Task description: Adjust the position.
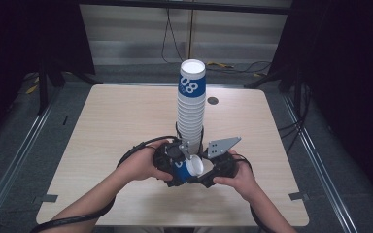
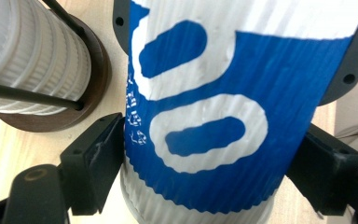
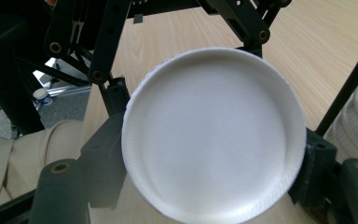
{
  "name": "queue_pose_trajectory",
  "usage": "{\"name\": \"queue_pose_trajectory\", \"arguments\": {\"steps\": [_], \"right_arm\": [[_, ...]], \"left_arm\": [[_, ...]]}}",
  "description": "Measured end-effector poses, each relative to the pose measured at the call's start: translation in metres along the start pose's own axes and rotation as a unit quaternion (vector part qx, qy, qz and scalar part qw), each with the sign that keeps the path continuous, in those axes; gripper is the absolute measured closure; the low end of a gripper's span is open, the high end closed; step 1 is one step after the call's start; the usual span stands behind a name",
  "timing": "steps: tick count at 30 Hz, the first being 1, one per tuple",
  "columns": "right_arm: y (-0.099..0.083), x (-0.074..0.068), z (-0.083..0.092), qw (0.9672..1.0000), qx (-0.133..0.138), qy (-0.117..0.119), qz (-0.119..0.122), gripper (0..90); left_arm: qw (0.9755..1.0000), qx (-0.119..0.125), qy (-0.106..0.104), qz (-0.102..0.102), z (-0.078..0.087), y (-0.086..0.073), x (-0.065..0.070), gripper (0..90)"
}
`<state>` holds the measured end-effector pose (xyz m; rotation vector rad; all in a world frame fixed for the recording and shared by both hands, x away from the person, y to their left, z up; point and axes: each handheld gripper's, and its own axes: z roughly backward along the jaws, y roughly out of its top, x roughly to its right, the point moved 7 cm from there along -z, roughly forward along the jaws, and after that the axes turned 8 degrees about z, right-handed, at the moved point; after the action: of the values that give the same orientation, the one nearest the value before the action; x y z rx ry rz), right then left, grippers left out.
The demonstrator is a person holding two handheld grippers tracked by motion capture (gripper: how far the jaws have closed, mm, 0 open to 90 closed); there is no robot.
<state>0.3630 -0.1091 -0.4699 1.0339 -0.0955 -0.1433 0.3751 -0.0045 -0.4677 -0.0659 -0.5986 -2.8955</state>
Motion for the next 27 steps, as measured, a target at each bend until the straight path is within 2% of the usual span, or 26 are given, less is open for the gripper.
{"name": "queue_pose_trajectory", "arguments": {"steps": [1,4,7,11,13,15,18,19,21,24,26,27], "right_arm": [[-0.0003,-0.0003,0.0005,1.0000,-0.001,0.000,0.000,26.5],[-0.0005,-0.0004,0.0018,1.0000,-0.002,-0.002,0.002,26.4],[-0.0007,-0.0010,0.0026,1.0000,0.001,-0.002,0.001,26.3],[-0.0007,-0.0012,0.0043,0.9999,-0.004,-0.007,0.008,26.5],[-0.0005,-0.0018,0.0048,0.9999,-0.003,-0.006,0.008,26.6],[-0.0005,-0.0024,0.0050,0.9999,-0.002,-0.005,0.009,26.6],[0.0000,-0.0024,0.0044,0.9999,-0.001,-0.004,0.009,26.6],[0.0006,-0.0027,0.0038,0.9999,0.000,-0.004,0.009,26.6],[0.0010,-0.0028,0.0026,0.9999,-0.001,-0.004,0.011,26.7],[0.0011,-0.0024,0.0038,1.0000,0.000,-0.003,0.008,26.8],[0.0004,-0.0016,0.0055,1.0000,0.002,-0.003,0.005,26.9],[-0.0010,-0.0012,0.0065,1.0000,-0.001,-0.006,0.006,26.9]], "left_arm": [[0.9999,0.005,-0.001,0.012,-0.0012,0.0009,0.0021,17.9],[1.0000,-0.003,0.000,0.002,-0.0017,0.0023,0.0007,17.8],[0.9999,-0.009,0.002,0.006,-0.0021,0.0040,0.0030,18.2],[0.9999,0.003,-0.002,0.011,-0.0035,0.0055,0.0038,18.3],[1.0000,0.002,0.001,-0.002,-0.0026,0.0051,0.0023,18.3],[0.9999,0.010,-0.005,0.009,-0.0030,0.0046,0.0045,18.3],[0.9999,0.006,-0.003,0.012,-0.0022,0.0035,0.0044,18.2],[1.0000,0.001,-0.002,0.004,-0.0019,0.0028,0.0033,18.1],[1.0000,0.001,-0.001,0.002,-0.0013,0.0023,0.0028,18.1],[0.9999,0.012,-0.004,-0.002,0.0006,0.0021,0.0026,18.3],[0.9995,0.028,-0.007,0.013,0.0025,0.0024,0.0032,18.2],[0.9995,0.028,-0.007,0.009,0.0036,0.0024,0.0027,18.2]]}}
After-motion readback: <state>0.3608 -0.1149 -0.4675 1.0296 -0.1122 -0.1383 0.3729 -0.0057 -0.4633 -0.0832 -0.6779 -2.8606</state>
